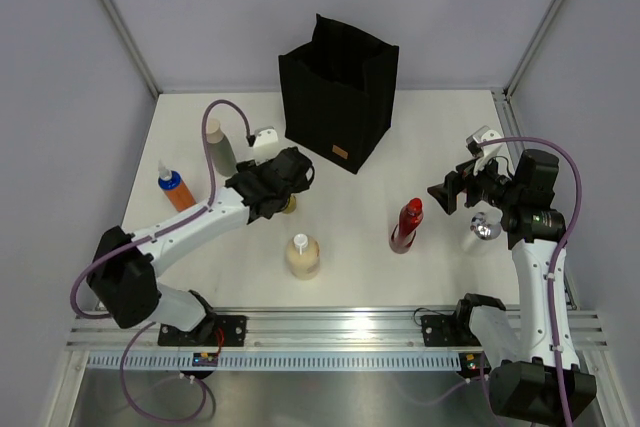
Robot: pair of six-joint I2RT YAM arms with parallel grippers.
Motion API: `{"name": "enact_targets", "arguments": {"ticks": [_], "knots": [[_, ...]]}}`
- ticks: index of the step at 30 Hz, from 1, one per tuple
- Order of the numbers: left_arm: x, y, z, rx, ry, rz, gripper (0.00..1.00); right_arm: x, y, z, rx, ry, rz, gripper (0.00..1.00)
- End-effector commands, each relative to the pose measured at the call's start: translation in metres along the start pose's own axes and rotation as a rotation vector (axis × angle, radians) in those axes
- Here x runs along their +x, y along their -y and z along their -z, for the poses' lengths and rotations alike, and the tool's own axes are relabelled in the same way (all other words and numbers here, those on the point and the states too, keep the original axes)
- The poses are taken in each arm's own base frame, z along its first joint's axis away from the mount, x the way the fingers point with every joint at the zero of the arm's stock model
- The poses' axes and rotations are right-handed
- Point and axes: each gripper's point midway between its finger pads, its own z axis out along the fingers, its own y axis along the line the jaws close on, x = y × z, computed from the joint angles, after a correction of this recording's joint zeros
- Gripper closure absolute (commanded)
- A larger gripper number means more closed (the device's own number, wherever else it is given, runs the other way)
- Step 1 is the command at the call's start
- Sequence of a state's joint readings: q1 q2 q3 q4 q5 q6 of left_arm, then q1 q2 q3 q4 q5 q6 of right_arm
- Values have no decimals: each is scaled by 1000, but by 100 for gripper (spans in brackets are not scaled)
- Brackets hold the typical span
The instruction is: Place the personal care products into the canvas bag
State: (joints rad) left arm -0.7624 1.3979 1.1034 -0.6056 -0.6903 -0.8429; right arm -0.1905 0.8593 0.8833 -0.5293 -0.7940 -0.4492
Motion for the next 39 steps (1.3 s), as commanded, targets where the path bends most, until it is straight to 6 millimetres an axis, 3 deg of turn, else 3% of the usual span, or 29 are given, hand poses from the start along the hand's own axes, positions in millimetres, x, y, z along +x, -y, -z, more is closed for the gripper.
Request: {"name": "enact_targets", "arguments": {"ticks": [1,4,6,12,16,20,23,26,28,31,32,35,36,38,39], "knots": [[-22,15,-19,-23,157,85,6,-16,2,6,18,27,44,0],[-21,27,-31,-26,168,70,7,-15,2,6,16,26,44,1],[-25,26,-37,-59,192,64,11,-14,2,5,14,20,40,0],[-10,17,-60,-154,217,43,16,-13,3,5,16,11,45,1],[-13,19,-65,-155,258,44,27,-12,2,4,10,10,43,0],[-26,23,-61,-128,300,6,52,-12,3,4,10,7,43,0],[-44,26,-49,-88,343,-12,79,-11,4,5,16,4,47,0],[-59,29,-36,-43,366,-32,95,-12,4,5,18,4,52,1],[-78,37,-17,22,382,-59,99,-11,4,5,19,3,52,0],[-124,56,22,143,440,-67,100,-12,4,5,17,3,54,1],[-154,66,42,190,485,-40,100,-12,4,5,17,3,53,0],[-197,85,77,276,544,-69,100,-12,3,5,14,4,51,1],[-231,96,104,338,601,-56,100,-12,2,5,12,6,51,0],[-254,111,112,370,627,-75,100,-13,1,5,5,9,46,0],[-287,115,136,407,690,-40,100,-13,1,5,4,12,48,1]]}}
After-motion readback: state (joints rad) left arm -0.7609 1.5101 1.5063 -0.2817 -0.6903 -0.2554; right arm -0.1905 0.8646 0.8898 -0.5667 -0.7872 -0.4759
